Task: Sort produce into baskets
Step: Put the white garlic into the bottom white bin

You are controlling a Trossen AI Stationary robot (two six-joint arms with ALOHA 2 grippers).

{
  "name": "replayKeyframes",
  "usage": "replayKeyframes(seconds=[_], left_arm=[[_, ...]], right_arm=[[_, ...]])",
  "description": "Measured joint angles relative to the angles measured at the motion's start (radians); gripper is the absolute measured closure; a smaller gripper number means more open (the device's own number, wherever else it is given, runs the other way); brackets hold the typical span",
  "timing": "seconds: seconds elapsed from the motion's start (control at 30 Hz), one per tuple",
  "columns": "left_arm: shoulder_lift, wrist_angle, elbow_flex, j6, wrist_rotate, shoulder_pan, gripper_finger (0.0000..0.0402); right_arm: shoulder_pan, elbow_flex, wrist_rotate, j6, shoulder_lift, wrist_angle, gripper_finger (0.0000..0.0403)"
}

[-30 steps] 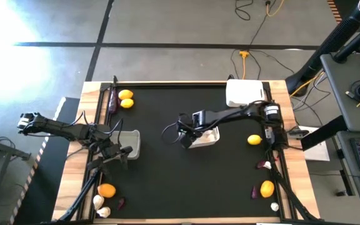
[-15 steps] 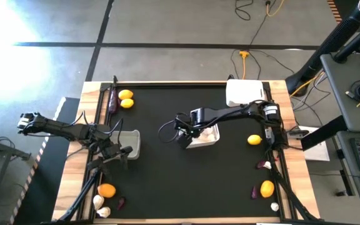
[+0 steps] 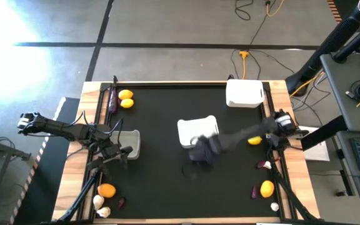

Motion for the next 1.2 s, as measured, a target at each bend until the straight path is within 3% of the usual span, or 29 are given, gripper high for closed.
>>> replayKeyframes(seconds=[0.1,0.27,0.47,0.67,0.97,1.2], left_arm=[[0.0,0.0,0.0,0.0,0.0,0.0,0.0075],[0.0,0.0,0.0,0.0,0.0,0.0,0.0075],[0.0,0.0,0.0,0.0,0.0,0.0,0.0075],[0.0,0.0,0.0,0.0,0.0,0.0,0.0075],[0.0,0.0,0.0,0.0,0.0,0.0,0.0075],[0.0,0.0,0.0,0.0,0.0,0.0,0.0075]], right_arm=[[0.098,-0.037,-0.015,0.075,0.007,0.01,0.0207],[0.223,-0.088,-0.147,0.281,0.01,0.022,0.0203],[0.366,-0.177,-0.584,0.568,0.011,0.082,0.0194],[0.493,-0.297,-0.841,0.765,0.012,0.269,0.0158],[0.559,-0.43,-0.931,0.799,0.012,0.35,0.0098],[0.584,-0.538,-0.963,0.825,0.012,0.521,0.0094]])
